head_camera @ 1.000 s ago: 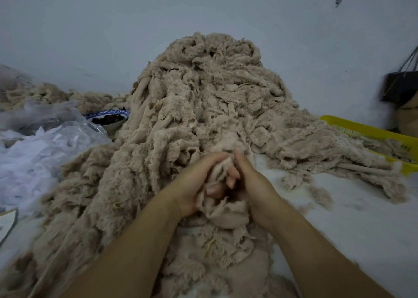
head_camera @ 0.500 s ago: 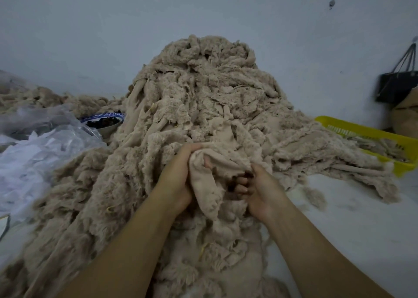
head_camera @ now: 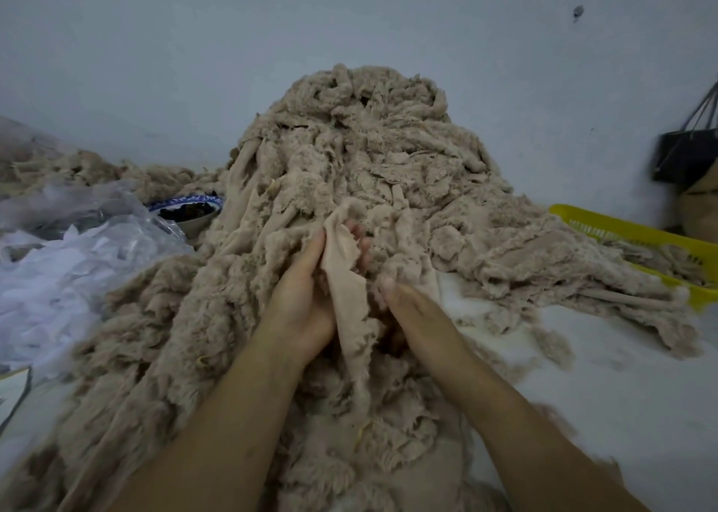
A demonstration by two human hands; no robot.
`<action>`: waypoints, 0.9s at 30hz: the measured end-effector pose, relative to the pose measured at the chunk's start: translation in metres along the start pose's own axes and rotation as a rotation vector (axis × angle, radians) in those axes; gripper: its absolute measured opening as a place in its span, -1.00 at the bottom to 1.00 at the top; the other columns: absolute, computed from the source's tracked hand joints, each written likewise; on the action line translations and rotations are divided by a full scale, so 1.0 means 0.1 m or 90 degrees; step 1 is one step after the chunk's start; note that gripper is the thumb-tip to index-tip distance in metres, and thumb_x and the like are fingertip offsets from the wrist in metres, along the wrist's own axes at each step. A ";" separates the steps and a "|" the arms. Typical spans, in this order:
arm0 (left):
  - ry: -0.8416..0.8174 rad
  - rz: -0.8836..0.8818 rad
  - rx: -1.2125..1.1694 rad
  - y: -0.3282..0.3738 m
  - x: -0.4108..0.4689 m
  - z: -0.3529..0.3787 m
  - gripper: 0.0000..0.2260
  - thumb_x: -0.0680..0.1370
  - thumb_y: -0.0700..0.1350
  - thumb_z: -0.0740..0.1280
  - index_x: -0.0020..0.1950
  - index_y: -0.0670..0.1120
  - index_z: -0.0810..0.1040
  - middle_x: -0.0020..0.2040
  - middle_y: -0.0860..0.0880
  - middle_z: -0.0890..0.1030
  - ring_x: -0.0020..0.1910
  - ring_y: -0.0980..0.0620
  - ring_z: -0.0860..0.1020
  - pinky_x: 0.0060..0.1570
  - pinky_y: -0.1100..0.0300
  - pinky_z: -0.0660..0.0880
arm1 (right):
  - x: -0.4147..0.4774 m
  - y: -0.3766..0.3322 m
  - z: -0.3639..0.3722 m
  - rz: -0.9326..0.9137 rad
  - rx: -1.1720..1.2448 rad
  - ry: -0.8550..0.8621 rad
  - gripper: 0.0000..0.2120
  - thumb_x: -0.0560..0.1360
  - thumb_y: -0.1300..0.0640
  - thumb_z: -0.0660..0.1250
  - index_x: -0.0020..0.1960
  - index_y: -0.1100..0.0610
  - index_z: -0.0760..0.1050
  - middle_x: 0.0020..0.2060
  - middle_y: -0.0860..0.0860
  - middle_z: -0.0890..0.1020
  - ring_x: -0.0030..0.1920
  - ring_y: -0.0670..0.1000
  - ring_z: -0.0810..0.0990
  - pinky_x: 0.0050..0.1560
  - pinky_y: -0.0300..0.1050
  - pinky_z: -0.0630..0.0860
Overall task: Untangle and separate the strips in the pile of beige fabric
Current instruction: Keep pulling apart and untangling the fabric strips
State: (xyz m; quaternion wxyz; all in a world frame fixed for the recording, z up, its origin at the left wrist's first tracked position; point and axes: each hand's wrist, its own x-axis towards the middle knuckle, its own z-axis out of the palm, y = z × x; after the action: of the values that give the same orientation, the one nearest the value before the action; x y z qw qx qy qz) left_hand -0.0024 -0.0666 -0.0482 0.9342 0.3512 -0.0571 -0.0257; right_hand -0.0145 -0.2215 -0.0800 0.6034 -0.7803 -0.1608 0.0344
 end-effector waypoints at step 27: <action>-0.072 0.061 0.837 -0.16 -0.06 0.01 -0.71 0.47 0.19 0.45 -0.03 -0.02 0.60 -0.20 0.07 0.68 -0.16 0.05 0.65 -0.10 0.12 0.61 | 0.06 -0.10 -0.13 0.081 0.429 0.114 -0.70 0.62 -0.01 0.26 0.16 0.18 0.60 -0.01 0.14 0.73 0.04 0.09 0.71 0.13 0.02 0.62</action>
State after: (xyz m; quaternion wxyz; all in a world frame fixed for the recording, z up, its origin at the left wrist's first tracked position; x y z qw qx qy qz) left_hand -0.0089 -0.0789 -0.0586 0.5211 0.8434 -0.1255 0.0375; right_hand -0.0077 -0.2297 -0.0660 0.8352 -0.5459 -0.0380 0.0547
